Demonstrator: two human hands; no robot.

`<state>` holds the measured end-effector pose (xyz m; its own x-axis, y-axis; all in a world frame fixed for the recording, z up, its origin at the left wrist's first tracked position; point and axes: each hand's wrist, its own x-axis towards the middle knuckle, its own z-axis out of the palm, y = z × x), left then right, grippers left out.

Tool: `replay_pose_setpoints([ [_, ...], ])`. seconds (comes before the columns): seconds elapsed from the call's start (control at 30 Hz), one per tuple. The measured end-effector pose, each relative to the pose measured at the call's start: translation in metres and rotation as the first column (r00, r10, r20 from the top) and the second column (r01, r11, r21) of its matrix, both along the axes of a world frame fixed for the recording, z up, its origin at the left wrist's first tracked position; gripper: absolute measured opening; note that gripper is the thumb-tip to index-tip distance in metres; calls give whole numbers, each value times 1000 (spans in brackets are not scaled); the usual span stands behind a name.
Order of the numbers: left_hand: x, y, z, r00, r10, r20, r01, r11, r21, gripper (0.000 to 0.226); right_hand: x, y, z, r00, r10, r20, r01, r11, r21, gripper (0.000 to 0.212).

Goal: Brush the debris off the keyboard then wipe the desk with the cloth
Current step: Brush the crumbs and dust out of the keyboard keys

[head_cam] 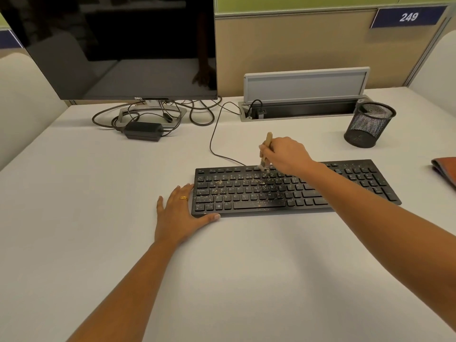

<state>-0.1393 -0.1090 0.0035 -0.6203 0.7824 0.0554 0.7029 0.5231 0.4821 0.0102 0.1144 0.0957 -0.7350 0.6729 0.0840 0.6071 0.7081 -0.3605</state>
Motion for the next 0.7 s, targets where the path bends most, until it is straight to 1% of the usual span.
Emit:
replay_pose_setpoints([
  [0.07, 0, 0, 0, 1000, 2, -4, -2, 1000, -3, 107, -1, 1, 4, 1000, -5, -11, 5, 1000, -2, 43],
  [0.17, -1, 1, -1, 1000, -2, 3, 2, 1000, 4, 113, -2, 3, 3, 998, -19, -57, 20, 1000, 9, 45],
  [0.27, 0, 1, 0, 1000, -3, 9, 3, 1000, 8, 114, -1, 2, -1, 1000, -15, -9, 14, 1000, -1, 47],
  [0.37, 0, 1, 2, 1000, -1, 8, 1, 1000, 10, 112, -3, 2, 2, 1000, -16, -26, 16, 1000, -14, 43],
  [0.47, 0, 0, 1, 1000, -4, 7, 4, 1000, 7, 118, -8, -1, 4, 994, 21, -105, -33, 993, -111, 42],
  [0.53, -1, 0, -1, 1000, -3, 1, 3, 1000, 9, 119, -9, -3, 2, 995, 51, -85, -63, 987, -145, 44],
  [0.6, -2, 0, -1, 1000, -4, -3, 4, 1000, 8, 123, -6, -4, 1, 998, 55, -12, -56, 994, -93, 45],
  [0.7, -2, 1, -2, 1000, -1, -5, 1, 1000, 10, 123, 0, 1, 5, 1000, -4, 28, 4, 1000, -3, 43],
])
